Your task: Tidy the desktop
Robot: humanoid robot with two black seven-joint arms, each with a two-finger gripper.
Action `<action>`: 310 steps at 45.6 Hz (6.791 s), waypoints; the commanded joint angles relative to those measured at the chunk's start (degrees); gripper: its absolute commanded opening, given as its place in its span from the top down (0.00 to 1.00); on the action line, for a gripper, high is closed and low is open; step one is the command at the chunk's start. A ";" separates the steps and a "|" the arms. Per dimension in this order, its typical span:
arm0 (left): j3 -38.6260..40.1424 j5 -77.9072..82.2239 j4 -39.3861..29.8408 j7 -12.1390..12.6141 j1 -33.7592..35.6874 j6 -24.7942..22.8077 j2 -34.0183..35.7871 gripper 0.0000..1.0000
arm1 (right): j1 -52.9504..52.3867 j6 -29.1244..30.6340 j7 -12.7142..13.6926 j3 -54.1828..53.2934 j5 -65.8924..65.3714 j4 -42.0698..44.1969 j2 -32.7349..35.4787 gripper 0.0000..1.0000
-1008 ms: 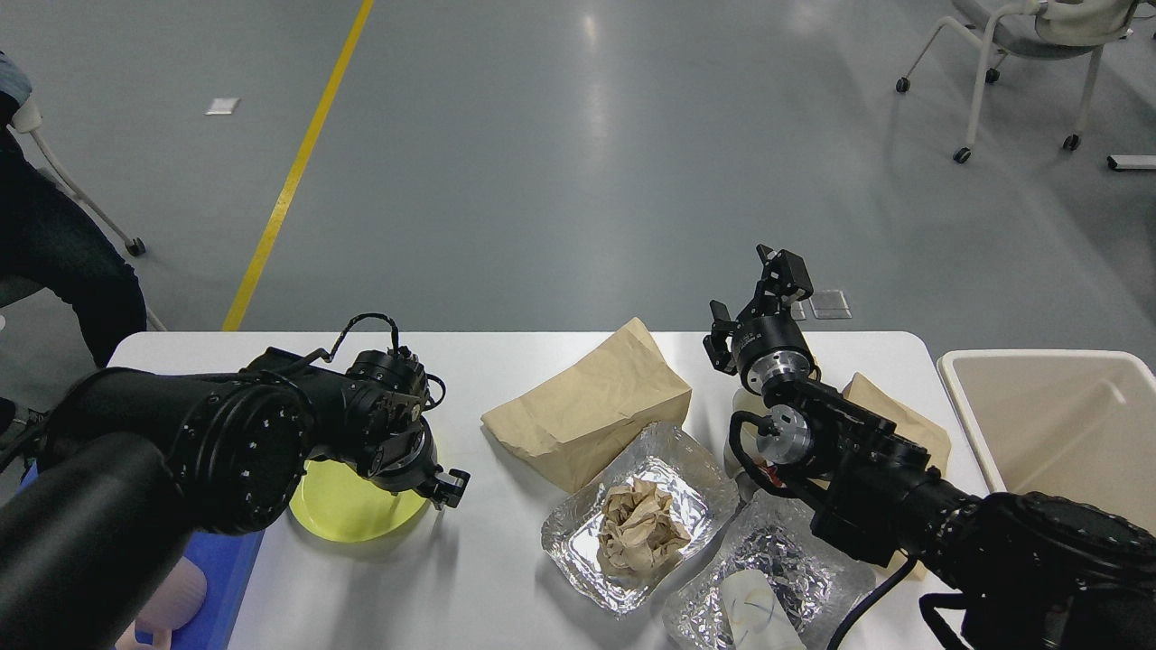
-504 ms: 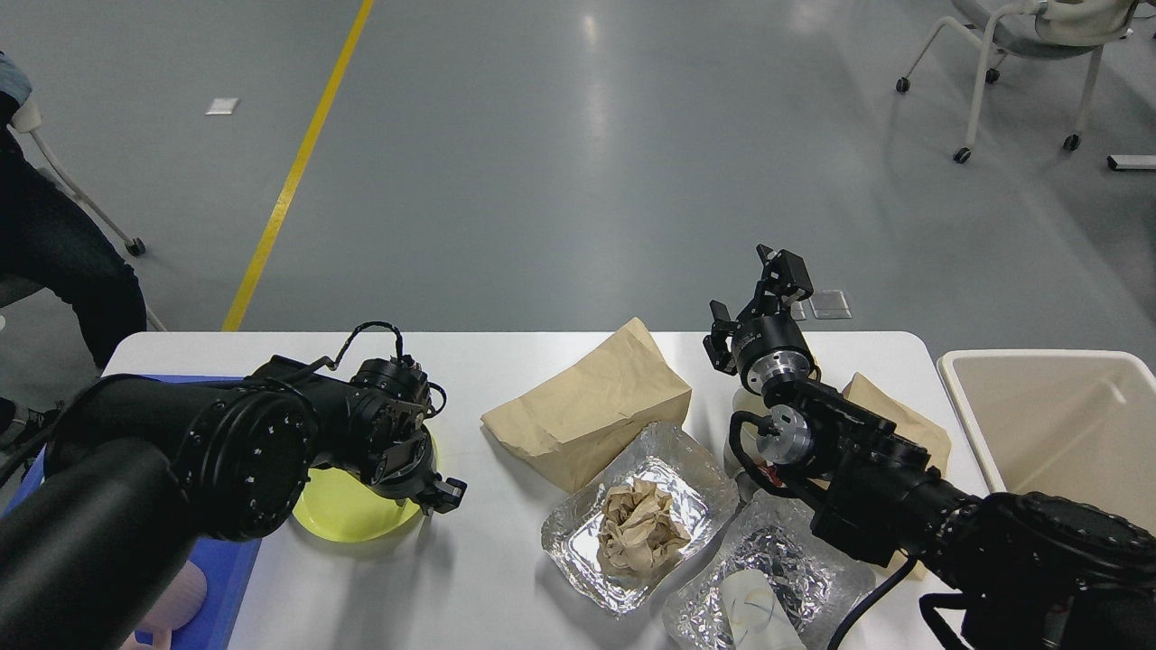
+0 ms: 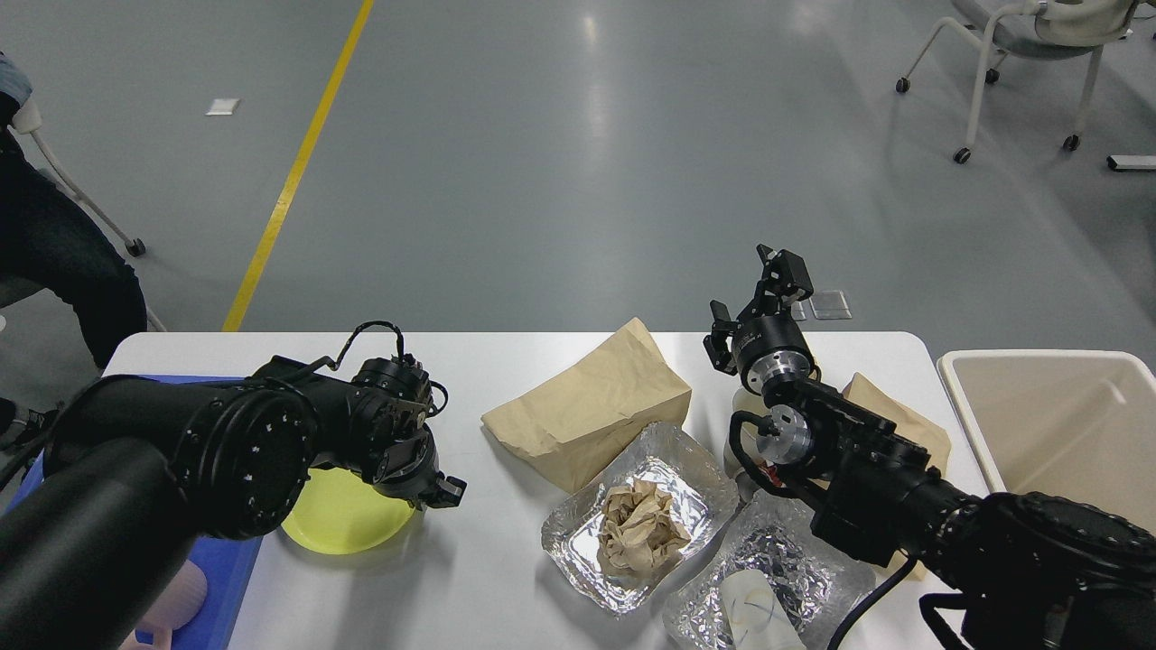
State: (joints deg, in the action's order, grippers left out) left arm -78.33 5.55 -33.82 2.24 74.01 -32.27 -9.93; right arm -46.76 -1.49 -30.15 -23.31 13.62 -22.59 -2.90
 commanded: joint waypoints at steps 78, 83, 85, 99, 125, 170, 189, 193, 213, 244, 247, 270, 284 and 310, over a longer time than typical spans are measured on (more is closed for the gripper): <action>1.60 5.96 5.52 6.64 0.08 -8.69 20.22 1.00 | 0.00 0.00 0.00 0.02 0.00 0.00 0.00 0.00; 1.16 6.92 5.60 6.64 -0.80 -7.46 20.83 1.00 | 0.00 0.00 0.00 0.02 0.00 0.00 0.00 0.00; 1.16 8.06 5.60 6.64 -0.89 -6.32 21.01 1.00 | 0.00 0.00 0.00 0.02 0.00 0.00 0.00 0.00; 1.78 11.85 5.60 6.64 -2.82 0.28 21.10 1.00 | 0.00 0.00 0.00 0.02 0.00 0.00 0.00 0.00; 2.30 12.11 5.69 6.64 -5.37 2.12 25.23 1.00 | 0.00 0.00 0.00 0.02 0.00 0.00 0.00 0.00; 5.73 12.03 5.69 6.64 -6.34 5.99 24.61 0.83 | 0.00 0.00 0.00 0.02 0.00 0.00 0.00 0.00; 15.74 10.88 5.69 6.38 -3.00 7.48 29.79 0.27 | 0.00 0.00 0.00 0.02 0.00 0.00 0.00 0.00; 20.49 10.71 5.69 6.38 -1.24 10.11 33.48 0.22 | 0.00 0.00 0.00 0.02 0.00 0.00 0.00 0.00; 42.28 10.36 14.22 5.15 -0.18 22.86 44.30 0.04 | 0.00 0.00 0.00 -0.06 0.00 0.00 0.00 0.00; 89.75 4.64 14.83 -28.77 -14.51 26.99 35.17 0.04 | 0.00 0.00 0.00 0.02 0.00 0.00 0.00 0.00; 90.11 4.55 14.83 -29.39 -15.56 27.96 32.88 0.03 | 0.00 0.00 0.00 0.02 0.00 0.00 0.00 0.00; 90.81 4.47 15.27 -49.16 -21.10 32.44 25.40 0.04 | 0.00 0.00 0.00 -0.06 0.00 0.00 0.00 0.00; 90.90 4.47 15.27 -49.52 -22.60 34.20 24.52 0.03 | 0.00 0.00 0.00 0.02 0.00 0.00 0.00 0.00; 91.25 3.15 15.36 -52.24 -23.83 34.20 20.66 0.03 | 0.00 0.00 0.00 0.02 0.00 0.00 0.00 0.00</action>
State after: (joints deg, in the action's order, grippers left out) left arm 12.73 9.22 -18.46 -48.24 51.18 1.95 11.11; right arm -46.76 -1.49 -30.15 -23.30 13.62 -22.59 -2.90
